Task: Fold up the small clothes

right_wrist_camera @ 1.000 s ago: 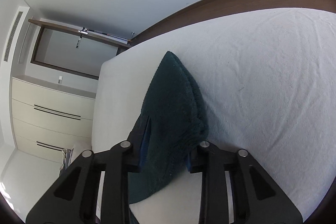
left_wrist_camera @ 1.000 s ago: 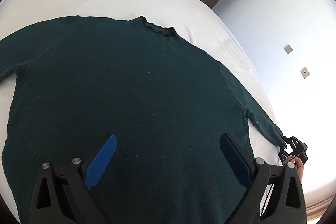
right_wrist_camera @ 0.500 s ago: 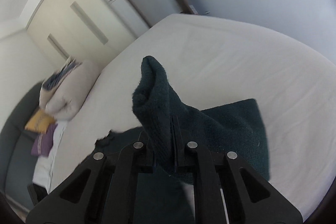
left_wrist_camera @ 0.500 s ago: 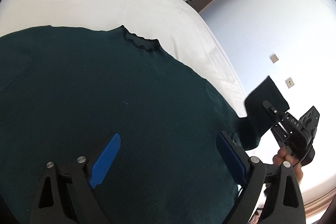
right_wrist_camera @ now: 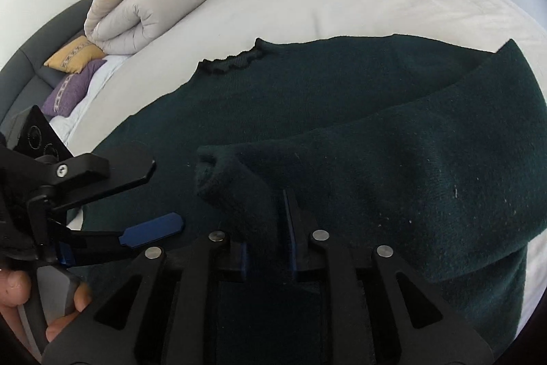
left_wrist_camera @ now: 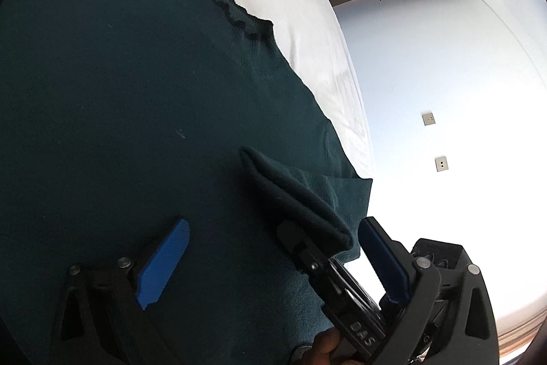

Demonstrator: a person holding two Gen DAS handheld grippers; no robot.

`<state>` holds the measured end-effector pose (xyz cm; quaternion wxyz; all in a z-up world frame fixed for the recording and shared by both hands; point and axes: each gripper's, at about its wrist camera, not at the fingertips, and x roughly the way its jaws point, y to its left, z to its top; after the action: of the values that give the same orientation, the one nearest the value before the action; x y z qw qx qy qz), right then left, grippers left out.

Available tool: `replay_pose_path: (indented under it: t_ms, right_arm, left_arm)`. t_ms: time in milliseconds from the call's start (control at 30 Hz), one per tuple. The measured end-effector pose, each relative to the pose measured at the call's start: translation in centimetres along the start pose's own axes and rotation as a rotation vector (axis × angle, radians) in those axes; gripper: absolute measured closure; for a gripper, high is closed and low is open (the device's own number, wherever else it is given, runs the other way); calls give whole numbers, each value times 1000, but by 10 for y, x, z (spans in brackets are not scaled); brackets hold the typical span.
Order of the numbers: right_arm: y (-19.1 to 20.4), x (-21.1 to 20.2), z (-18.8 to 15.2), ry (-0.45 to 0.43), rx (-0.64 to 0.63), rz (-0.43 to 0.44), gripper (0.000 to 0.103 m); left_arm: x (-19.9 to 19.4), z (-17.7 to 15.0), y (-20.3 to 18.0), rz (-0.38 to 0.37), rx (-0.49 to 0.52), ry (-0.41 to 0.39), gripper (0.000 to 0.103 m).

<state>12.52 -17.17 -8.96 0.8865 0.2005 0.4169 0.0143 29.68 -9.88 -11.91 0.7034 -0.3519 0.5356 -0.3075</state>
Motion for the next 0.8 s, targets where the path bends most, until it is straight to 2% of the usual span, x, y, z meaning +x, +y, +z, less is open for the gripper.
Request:
replay_pose_path:
  t_ms: [33,67,100,133,233,300,367,400,433,467,567,633,800]
  right_arm:
    - [-4,-3,-4,-2,20,23,66]
    - [-8,-15,4,-7,42,50,43]
    - [-17,-39,26,-22,65,79,36]
    - [-24,-56,33,-45,80,91,31]
    - [-36,-73,26,-61,106,76,31]
    - [-52,-81,22,-45,178,101,31]
    - [-75,-91,16,-44,266,166,31]
    - [-86,-96,14,-46,307,196,31]
    - [-97,-98,12,-53,351,223,31]
    - [-109,-102,10,-64,399,246,31]
    - [-135,-102,14,-87,522,324,31]
    - [-148,-102,16,-91,580,355,31]
    - [-169,-103,22,-132,649,396,31]
  left_arm:
    - [3,1,-2,-14,-9,9,3]
    - [6,1,-3,-24,-19,17,3]
    - [8,1,-5,-29,-25,22,3]
    - [12,1,-8,-28,-18,28,3]
    - [18,-5,-15,11,8,53,6]
    - [23,-5,-18,25,14,62,19]
    - [31,-3,-19,45,16,85,47]
    - [34,-2,-18,60,15,94,57]
    - [35,-2,-17,82,11,99,80]
    - [37,-2,-15,104,8,103,97]
    - [35,1,-15,96,17,93,96]
    - [21,9,-21,102,56,54,96]
    - [-13,41,-33,138,141,-40,96]
